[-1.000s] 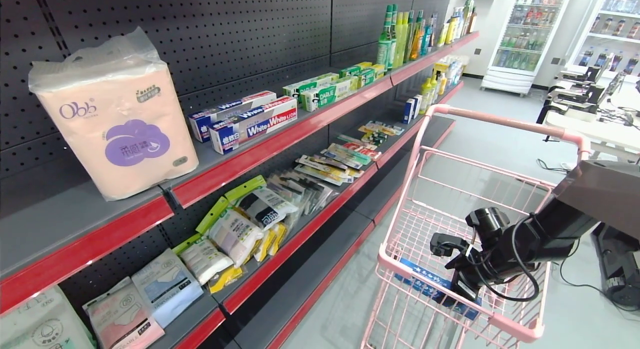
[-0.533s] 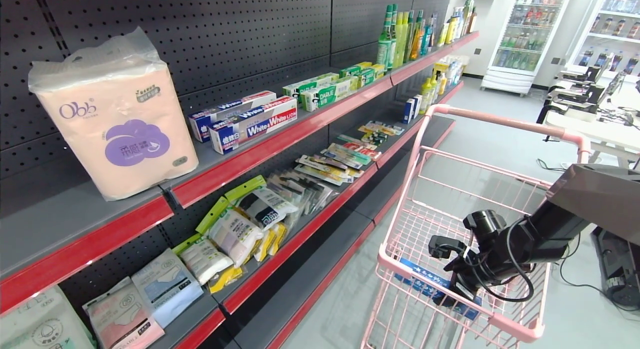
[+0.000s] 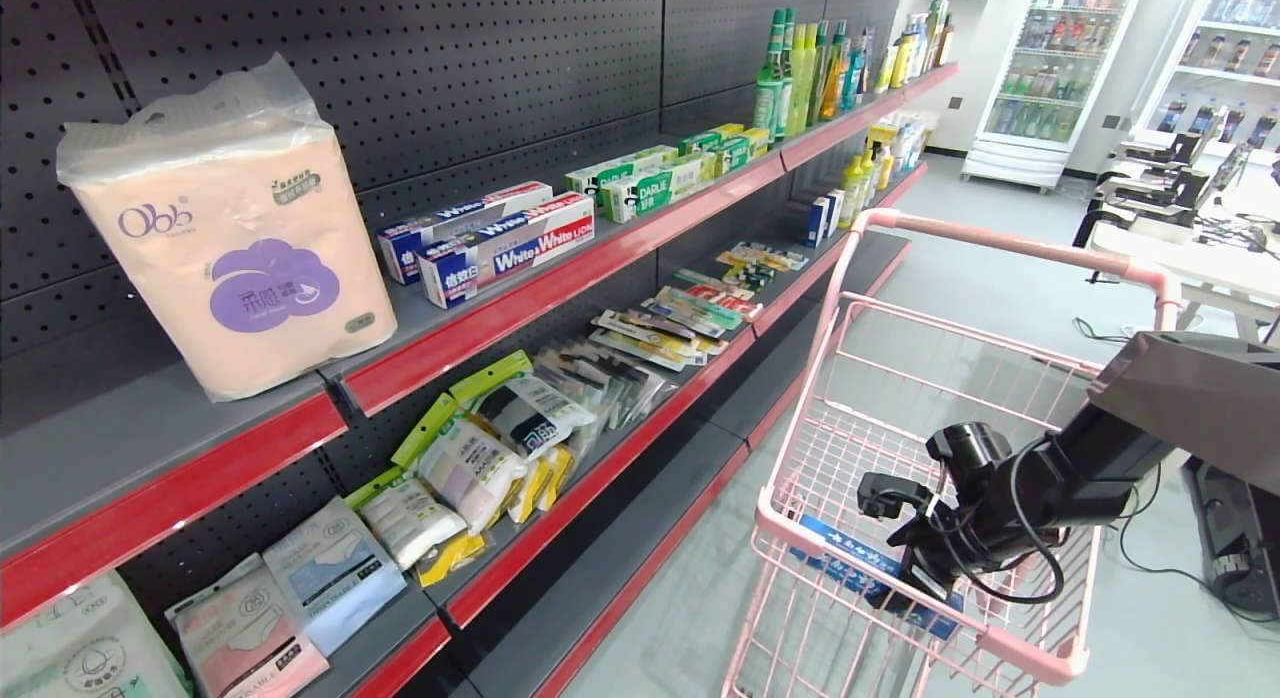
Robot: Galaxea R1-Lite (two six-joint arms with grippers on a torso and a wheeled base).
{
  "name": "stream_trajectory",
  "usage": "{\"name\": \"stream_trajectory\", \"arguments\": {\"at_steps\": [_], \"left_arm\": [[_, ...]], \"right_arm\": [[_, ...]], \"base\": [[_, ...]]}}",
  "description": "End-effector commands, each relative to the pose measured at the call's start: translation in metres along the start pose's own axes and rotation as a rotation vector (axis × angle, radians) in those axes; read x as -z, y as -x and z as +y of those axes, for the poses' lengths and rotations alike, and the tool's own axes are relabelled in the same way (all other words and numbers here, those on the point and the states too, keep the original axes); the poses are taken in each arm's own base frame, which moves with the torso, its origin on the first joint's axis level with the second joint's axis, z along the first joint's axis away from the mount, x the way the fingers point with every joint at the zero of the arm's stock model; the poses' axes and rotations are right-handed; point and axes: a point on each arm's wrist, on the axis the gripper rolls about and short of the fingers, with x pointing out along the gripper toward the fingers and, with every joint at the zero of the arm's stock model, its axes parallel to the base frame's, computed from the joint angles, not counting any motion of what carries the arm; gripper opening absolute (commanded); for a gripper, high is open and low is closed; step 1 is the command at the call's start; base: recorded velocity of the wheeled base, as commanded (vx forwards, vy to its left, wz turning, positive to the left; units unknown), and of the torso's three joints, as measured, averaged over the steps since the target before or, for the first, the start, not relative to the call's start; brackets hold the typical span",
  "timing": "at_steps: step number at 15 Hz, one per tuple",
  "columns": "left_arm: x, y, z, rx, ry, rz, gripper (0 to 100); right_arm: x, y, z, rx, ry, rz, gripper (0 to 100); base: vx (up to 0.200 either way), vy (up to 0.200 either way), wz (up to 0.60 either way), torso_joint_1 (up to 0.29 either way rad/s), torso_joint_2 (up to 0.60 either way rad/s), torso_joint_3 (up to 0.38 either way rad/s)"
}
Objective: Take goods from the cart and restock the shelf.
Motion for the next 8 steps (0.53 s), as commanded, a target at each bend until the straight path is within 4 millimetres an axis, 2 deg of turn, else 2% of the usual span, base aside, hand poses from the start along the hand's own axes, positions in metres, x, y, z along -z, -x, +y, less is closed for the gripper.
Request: {"name": "stream_trajectory", "arguments": {"at_steps": [1, 5, 8], "left_arm": [[0.0, 0.0, 0.0, -0.001, 0.0, 0.0, 100], [0.0, 0.0, 0.0, -0.001, 0.0, 0.0, 100], [0.0, 0.0, 0.0, -0.001, 0.0, 0.0, 100]], "right_arm": [[0.002, -0.003, 0.0, -0.004, -0.001, 0.006, 0], [0.003, -0.004, -0.001, -0.002, -0.013, 0.008, 0], [-0.005, 0.008, -0.013, 0.051, -0.052, -0.03, 0]], "base": [[0.0, 0.0, 0.0, 0.0, 0.0, 0.0], [0.0, 0.0, 0.0, 0.0, 0.0, 0.0], [0.0, 0.0, 0.0, 0.0, 0.0, 0.0]]}}
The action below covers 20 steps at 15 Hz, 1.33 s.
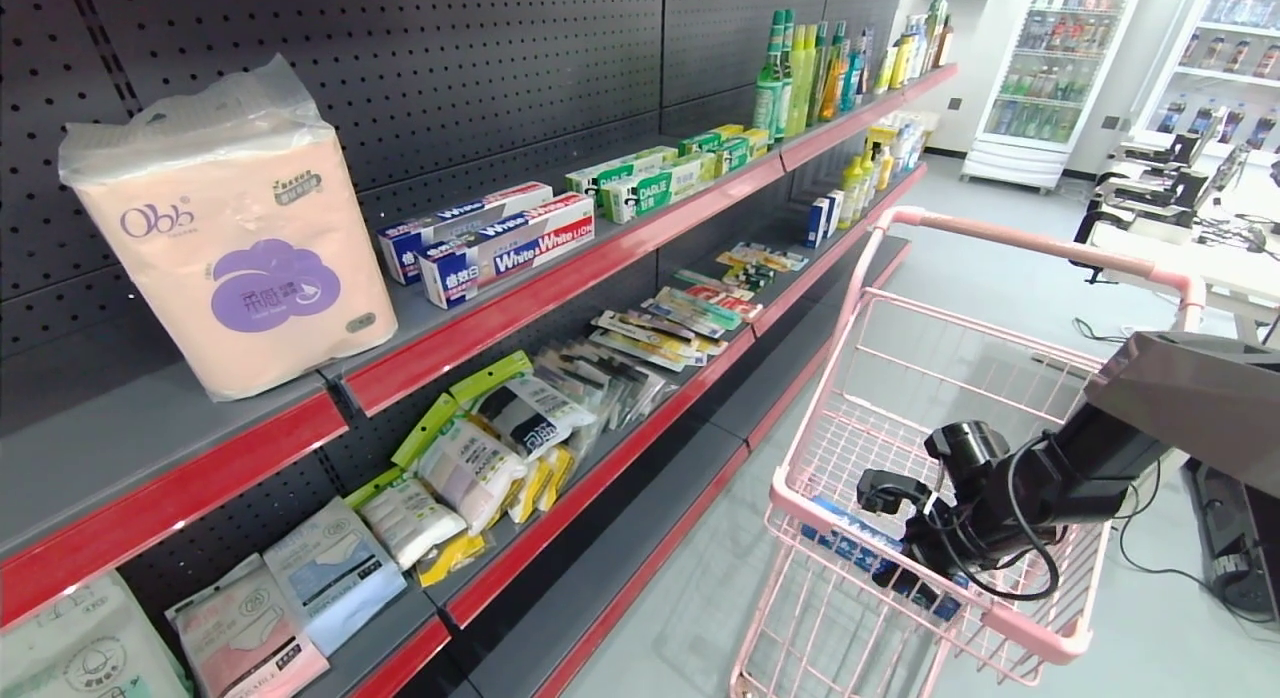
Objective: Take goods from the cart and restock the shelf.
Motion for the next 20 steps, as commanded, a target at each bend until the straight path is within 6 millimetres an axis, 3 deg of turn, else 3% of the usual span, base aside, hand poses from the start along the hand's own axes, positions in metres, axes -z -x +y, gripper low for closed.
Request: {"name": "stream_trajectory", "arguments": {"at_steps": [1, 6, 11, 14, 16, 20], "left_arm": [[0.0, 0.0, 0.0, -0.001, 0.0, 0.001, 100], [0.0, 0.0, 0.0, -0.001, 0.0, 0.001, 100], [0.0, 0.0, 0.0, -0.001, 0.0, 0.001, 100], [0.0, 0.0, 0.0, -0.001, 0.0, 0.001, 100], [0.0, 0.0, 0.0, -0.001, 0.0, 0.001, 100], [0.0, 0.0, 0.0, -0.002, 0.0, 0.001, 100]], "right_arm": [[-0.012, 0.012, -0.011, 0.053, -0.01, -0.049, 0], [-0.02, 0.03, -0.014, 0.097, -0.029, -0.082, 0], [-0.037, 0.062, -0.029, 0.274, -0.29, -0.109, 0], [-0.042, 0.107, -0.032, 0.404, -0.376, -0.155, 0], [-0.045, 0.14, -0.021, 0.482, -0.44, -0.193, 0], [-0.037, 0.219, 0.033, 0.625, -0.591, -0.326, 0]], "base": [[0.0, 0.0, 0.0, 0.0, 0.0, 0.0], [0.0, 0.0, 0.0, 0.0, 0.0, 0.0], [0.0, 0.0, 0.0, 0.0, 0.0, 0.0], [0.0, 0.0, 0.0, 0.0, 0.0, 0.0], [0.0, 0.0, 0.0, 0.0, 0.0, 0.0], [0.0, 0.0, 0.0, 0.0, 0.0, 0.0]]}}
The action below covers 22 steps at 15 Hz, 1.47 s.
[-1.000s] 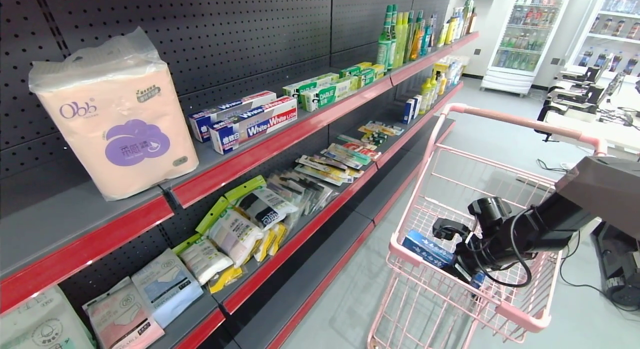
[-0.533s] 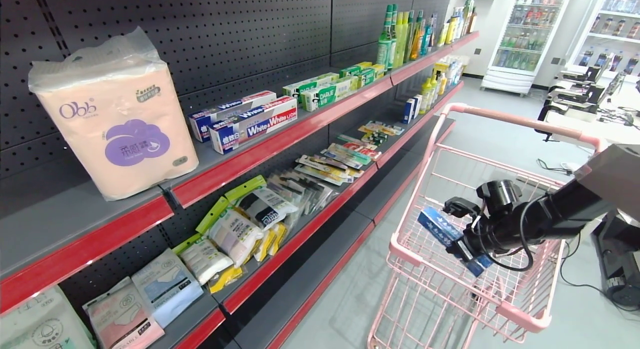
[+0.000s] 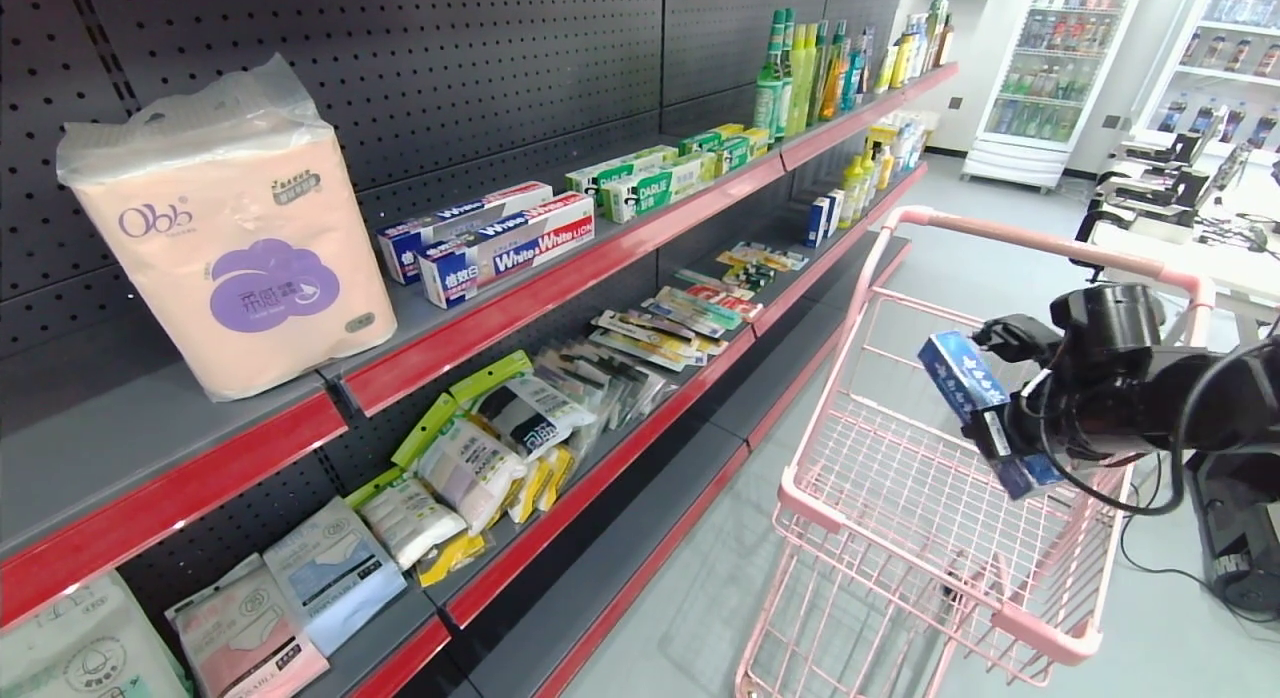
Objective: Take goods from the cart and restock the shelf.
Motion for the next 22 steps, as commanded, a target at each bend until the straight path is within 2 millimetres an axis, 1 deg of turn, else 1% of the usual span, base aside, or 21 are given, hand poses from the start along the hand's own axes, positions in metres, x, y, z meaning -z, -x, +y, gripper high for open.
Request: {"name": "stream_trajectory", "arguments": {"at_steps": [1, 2, 3, 4, 6, 7, 8, 9, 13, 15, 16, 19, 22], "left_arm": [[0.0, 0.0, 0.0, -0.001, 0.0, 0.0, 100], [0.0, 0.0, 0.0, -0.001, 0.0, 0.0, 100], [0.0, 0.0, 0.0, -0.001, 0.0, 0.0, 100], [0.0, 0.0, 0.0, -0.001, 0.0, 0.0, 100], [0.0, 0.0, 0.0, -0.001, 0.0, 0.0, 100], [0.0, 0.0, 0.0, -0.001, 0.0, 0.0, 100], [0.0, 0.0, 0.0, -0.001, 0.0, 0.0, 100], [0.0, 0.0, 0.0, -0.001, 0.0, 0.0, 100], [0.0, 0.0, 0.0, -0.001, 0.0, 0.0, 100], [0.0, 0.0, 0.0, -0.001, 0.0, 0.0, 100], [0.0, 0.0, 0.0, -0.001, 0.0, 0.0, 100], [0.0, 0.0, 0.0, -0.001, 0.0, 0.0, 100], [0.0, 0.0, 0.0, -0.001, 0.0, 0.0, 100]], "right_arm": [[0.008, 0.087, -0.003, 0.084, -0.092, -0.143, 0], [0.016, 0.116, -0.003, 0.093, -0.121, -0.201, 0], [0.029, 0.139, 0.0, 0.087, -0.119, -0.24, 0], [0.048, 0.159, 0.005, 0.091, -0.094, -0.267, 0], [0.086, 0.188, 0.01, 0.125, -0.034, -0.315, 0], [0.093, 0.196, 0.011, 0.131, -0.035, -0.34, 0], [0.101, 0.21, 0.01, 0.16, -0.048, -0.389, 0], [0.103, 0.216, 0.01, 0.166, -0.049, -0.416, 0], [0.111, 0.222, 0.01, 0.206, -0.052, -0.431, 0], [0.113, 0.223, 0.01, 0.208, -0.048, -0.43, 0], [0.12, 0.221, 0.01, 0.222, -0.056, -0.408, 0], [0.124, 0.226, 0.011, 0.238, -0.033, -0.426, 0], [0.123, 0.228, 0.01, 0.249, 0.002, -0.433, 0]], "base": [[0.0, 0.0, 0.0, 0.0, 0.0, 0.0], [0.0, 0.0, 0.0, 0.0, 0.0, 0.0], [0.0, 0.0, 0.0, 0.0, 0.0, 0.0], [0.0, 0.0, 0.0, 0.0, 0.0, 0.0], [0.0, 0.0, 0.0, 0.0, 0.0, 0.0], [0.0, 0.0, 0.0, 0.0, 0.0, 0.0], [0.0, 0.0, 0.0, 0.0, 0.0, 0.0], [0.0, 0.0, 0.0, 0.0, 0.0, 0.0], [0.0, 0.0, 0.0, 0.0, 0.0, 0.0], [0.0, 0.0, 0.0, 0.0, 0.0, 0.0], [0.0, 0.0, 0.0, 0.036, -0.07, -0.046], [0.0, 0.0, 0.0, 0.188, -0.42, -0.225], [0.0, 0.0, 0.0, 0.258, -0.57, -0.315]]}}
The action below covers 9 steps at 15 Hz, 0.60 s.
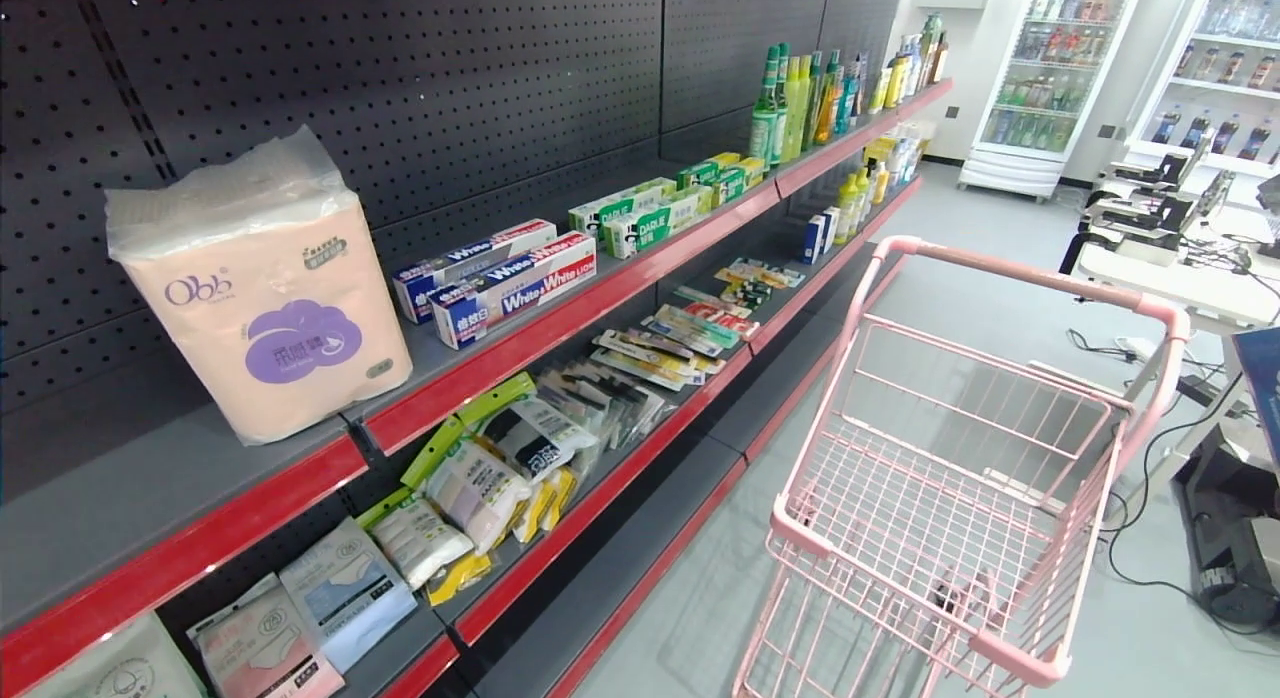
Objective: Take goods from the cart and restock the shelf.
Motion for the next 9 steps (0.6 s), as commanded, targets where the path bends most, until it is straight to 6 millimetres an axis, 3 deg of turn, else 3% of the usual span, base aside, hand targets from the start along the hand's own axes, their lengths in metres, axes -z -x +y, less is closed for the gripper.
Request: {"name": "stream_trajectory", "arguments": {"at_steps": [1, 9], "left_arm": [[0.0001, -0.0001, 0.0, -0.001, 0.0, 0.002, 100], [0.0001, -0.0001, 0.0, -0.001, -0.002, 0.002, 100]], "right_arm": [[-0.0017, -0.0004, -0.0005, 0.001, 0.001, -0.004, 0], [0.0035, 0.0002, 0.0016, -0.012, 0.045, 0.006, 0]], "base": [[0.0, 0.0, 0.0, 0.242, -0.52, -0.295], [0.0, 0.0, 0.0, 0.19, -0.39, -0.216]]}}
